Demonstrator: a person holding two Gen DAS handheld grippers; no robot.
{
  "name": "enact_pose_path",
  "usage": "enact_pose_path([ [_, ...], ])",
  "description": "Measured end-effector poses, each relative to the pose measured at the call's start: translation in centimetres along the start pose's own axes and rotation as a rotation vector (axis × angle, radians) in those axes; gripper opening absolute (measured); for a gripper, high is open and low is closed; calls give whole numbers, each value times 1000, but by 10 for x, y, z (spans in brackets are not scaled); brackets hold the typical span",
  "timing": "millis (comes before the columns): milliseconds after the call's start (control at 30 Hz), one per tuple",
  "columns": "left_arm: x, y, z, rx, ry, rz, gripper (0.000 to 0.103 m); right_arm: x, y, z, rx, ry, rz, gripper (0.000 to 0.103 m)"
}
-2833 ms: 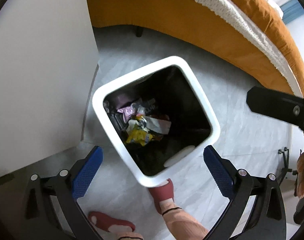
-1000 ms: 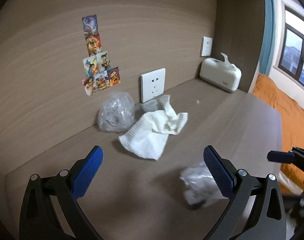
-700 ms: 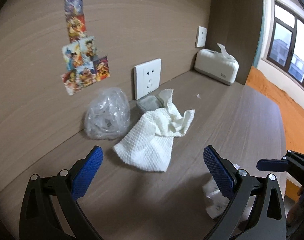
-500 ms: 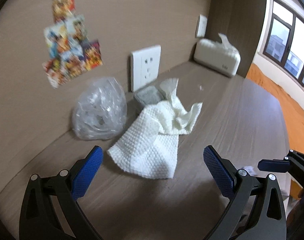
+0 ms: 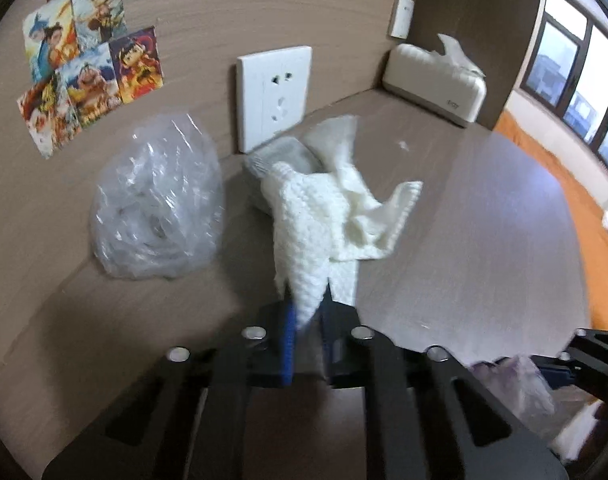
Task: Collect trash
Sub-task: 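Grasp the white tissue with left tool while right tool grasps clear plastic bag, then carry the tissue and plastic bag with both tools over the white bin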
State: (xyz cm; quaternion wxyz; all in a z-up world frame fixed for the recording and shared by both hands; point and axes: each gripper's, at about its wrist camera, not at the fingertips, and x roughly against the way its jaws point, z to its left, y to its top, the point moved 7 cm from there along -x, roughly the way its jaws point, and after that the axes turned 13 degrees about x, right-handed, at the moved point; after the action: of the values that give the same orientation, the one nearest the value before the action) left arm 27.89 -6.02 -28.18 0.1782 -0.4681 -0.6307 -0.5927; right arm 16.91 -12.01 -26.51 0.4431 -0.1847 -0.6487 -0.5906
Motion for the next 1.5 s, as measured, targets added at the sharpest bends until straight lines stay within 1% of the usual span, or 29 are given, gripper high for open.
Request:
enact_pose_path([
  [100,27,-2,-9,-9,-14,-40,9,17,3,-8,-35,4,-31,44],
  [167,45,-2,-13,-6,-25,-57,9,35,5,-16,-65,9,-60,44],
  [200,60,-2,-19,-7,-34,-79,9,47,7,-21,-78,8,-81,44],
  [300,88,-3,-32,-10,-55,-111,9,75,12,-35,-96,-13,-129,44],
  [467,125,-6,-76,-62,-90,-151,9,122,9,-60,-112,-67,-195,44],
  [600,145,-16,-115,-94,-139,-153,9,157,-5,-82,-134,-105,-230,44],
  [667,151,-22,-143,-125,-164,-161,9,173,-14,-93,-146,-130,-243,44],
  [733,153,-25,-169,-151,-189,-157,9,191,-26,-104,-159,-149,-251,44],
  [867,148,-40,-223,-193,-245,-130,9,228,-61,-137,-200,-212,-258,44],
  [967,140,-53,-267,-233,-290,-98,9,252,-90,-164,-248,-255,-262,44],
  [1067,129,-71,-305,-281,-321,-61,9,272,-123,-191,-301,-298,-256,44],
  [1100,124,-79,-322,-301,-336,-44,9,274,-130,-196,-314,-307,-255,44],
  [1267,100,-115,-380,-376,-383,31,9,294,-182,-230,-398,-347,-236,44],
  [1433,73,-149,-423,-432,-413,108,9,301,-218,-253,-461,-363,-227,44],
  [1500,59,-163,-437,-450,-412,136,9,301,-233,-262,-488,-365,-220,44],
])
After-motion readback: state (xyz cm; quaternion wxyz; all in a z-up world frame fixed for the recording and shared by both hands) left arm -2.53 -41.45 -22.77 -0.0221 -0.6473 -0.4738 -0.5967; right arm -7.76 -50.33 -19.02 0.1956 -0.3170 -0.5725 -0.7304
